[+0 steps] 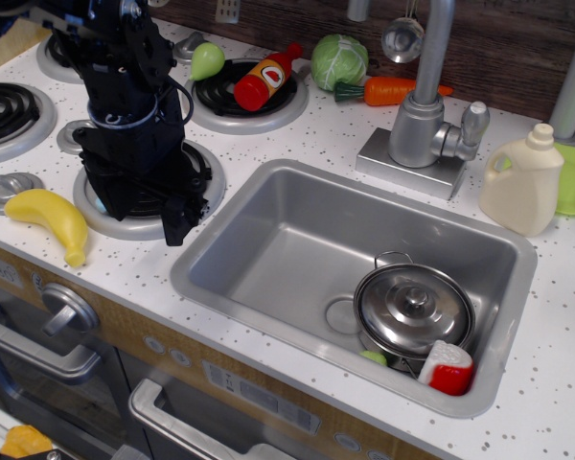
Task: Put detergent in sink
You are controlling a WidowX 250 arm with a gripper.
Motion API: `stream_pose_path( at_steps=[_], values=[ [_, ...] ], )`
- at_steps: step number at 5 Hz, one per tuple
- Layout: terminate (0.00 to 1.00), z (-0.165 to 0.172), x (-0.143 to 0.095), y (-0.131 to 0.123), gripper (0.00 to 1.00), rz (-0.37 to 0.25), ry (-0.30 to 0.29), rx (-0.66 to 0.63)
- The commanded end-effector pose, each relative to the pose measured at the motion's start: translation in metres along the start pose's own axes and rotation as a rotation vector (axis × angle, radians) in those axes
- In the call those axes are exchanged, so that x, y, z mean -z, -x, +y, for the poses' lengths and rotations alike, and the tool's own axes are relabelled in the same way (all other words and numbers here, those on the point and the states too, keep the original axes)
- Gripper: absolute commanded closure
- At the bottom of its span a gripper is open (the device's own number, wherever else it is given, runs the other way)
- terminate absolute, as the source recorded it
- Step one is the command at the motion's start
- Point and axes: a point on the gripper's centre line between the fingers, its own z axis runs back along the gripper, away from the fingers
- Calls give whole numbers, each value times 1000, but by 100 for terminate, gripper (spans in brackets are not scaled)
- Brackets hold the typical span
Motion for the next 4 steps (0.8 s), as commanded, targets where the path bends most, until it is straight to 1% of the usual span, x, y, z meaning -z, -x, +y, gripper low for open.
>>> stream_pose_path(
  at_steps=[1,2,3,4],
  values=[
    [0,0,0,0,0,0,0,0],
    [0,-31,-17,-16,0,15,-47,-161],
    [0,-76,-43,-33,0,-9,-93,-353],
    [0,-122,-66,-55,0,-71,-109,-537]
  ],
)
